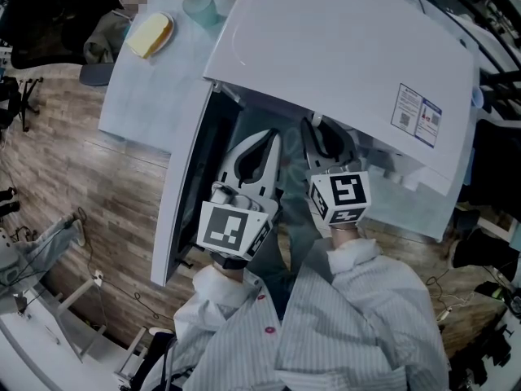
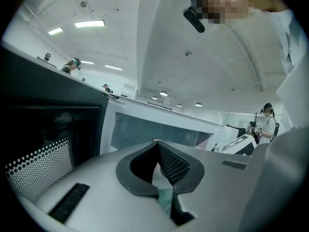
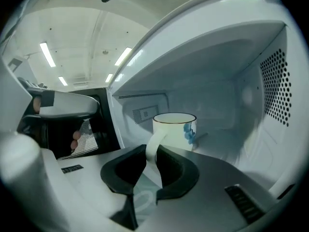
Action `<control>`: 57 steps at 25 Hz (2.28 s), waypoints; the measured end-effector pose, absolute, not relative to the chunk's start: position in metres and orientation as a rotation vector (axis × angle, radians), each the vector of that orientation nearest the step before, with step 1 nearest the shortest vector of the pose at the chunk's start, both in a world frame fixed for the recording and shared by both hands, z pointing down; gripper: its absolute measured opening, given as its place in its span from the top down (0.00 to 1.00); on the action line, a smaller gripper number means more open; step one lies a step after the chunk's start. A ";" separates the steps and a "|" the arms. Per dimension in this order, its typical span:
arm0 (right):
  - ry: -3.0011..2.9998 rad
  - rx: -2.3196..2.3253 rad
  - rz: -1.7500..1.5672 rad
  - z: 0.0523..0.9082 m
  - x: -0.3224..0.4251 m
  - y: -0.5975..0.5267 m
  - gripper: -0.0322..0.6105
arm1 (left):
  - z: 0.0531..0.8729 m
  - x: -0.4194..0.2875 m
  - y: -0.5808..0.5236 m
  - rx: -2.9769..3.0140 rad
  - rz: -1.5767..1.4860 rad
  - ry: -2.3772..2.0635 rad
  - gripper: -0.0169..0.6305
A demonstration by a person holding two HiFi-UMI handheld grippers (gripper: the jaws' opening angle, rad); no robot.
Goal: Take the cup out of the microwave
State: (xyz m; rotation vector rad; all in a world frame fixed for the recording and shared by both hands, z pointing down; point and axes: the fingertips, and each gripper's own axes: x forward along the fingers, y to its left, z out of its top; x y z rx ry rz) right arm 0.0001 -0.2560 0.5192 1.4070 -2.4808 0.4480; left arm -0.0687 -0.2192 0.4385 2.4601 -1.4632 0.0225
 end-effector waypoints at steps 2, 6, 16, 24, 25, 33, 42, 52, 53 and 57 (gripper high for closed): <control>-2.485 1.411 0.461 0.518 0.002 -0.255 0.81 | 0.436 -0.067 -0.219 2.464 0.013 -1.462 0.96; -2.503 1.412 0.490 0.513 0.001 -0.251 0.82 | 0.428 -0.066 -0.218 2.462 0.005 -1.456 0.96; -2.573 1.433 0.567 0.494 -0.002 -0.243 0.83 | 0.413 -0.070 -0.212 2.497 -0.023 -1.480 0.96; -2.594 1.443 0.660 0.487 0.004 -0.230 0.84 | 0.400 -0.069 -0.205 2.525 -0.033 -1.474 0.96; -2.596 1.442 0.674 0.486 0.004 -0.228 0.84 | 0.398 -0.068 -0.204 2.530 -0.035 -1.472 0.96; -2.597 1.411 0.714 0.479 0.005 -0.201 0.84 | 0.382 -0.064 -0.193 2.565 -0.049 -1.457 0.96; -2.627 1.366 0.724 0.458 0.001 -0.165 0.84 | 0.360 -0.065 -0.181 2.575 -0.104 -1.452 0.96; -2.718 1.267 0.730 0.413 -0.008 -0.130 0.84 | 0.339 -0.052 -0.160 2.614 -0.150 -1.397 0.96; -2.727 1.259 0.728 0.408 -0.008 -0.127 0.84 | 0.338 -0.051 -0.158 2.619 -0.151 -1.393 0.96; -2.767 1.235 0.715 0.389 -0.008 -0.114 0.84 | 0.330 -0.050 -0.152 2.641 -0.152 -1.392 0.96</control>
